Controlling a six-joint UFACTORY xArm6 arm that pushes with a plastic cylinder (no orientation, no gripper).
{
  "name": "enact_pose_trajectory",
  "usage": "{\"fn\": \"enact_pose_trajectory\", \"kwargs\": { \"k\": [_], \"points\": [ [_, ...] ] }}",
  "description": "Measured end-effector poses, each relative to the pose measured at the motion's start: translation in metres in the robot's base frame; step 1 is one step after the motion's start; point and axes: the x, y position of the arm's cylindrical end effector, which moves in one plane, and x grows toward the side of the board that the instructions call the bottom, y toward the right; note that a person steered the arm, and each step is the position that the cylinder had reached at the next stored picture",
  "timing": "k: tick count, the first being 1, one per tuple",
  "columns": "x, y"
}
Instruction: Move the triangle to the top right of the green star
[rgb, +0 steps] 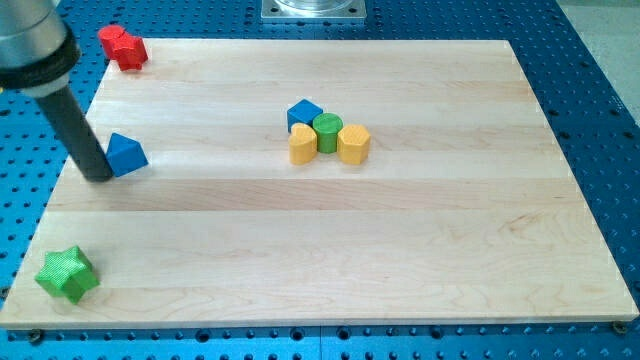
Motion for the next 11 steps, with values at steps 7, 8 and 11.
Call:
{"fn": "enact_pose_trajectory", "kwargs": {
  "k": [7, 8, 11],
  "points": [
    [-0.017, 0.063],
    [0.033, 0.041],
    [0.097, 0.058]
  ]
}}
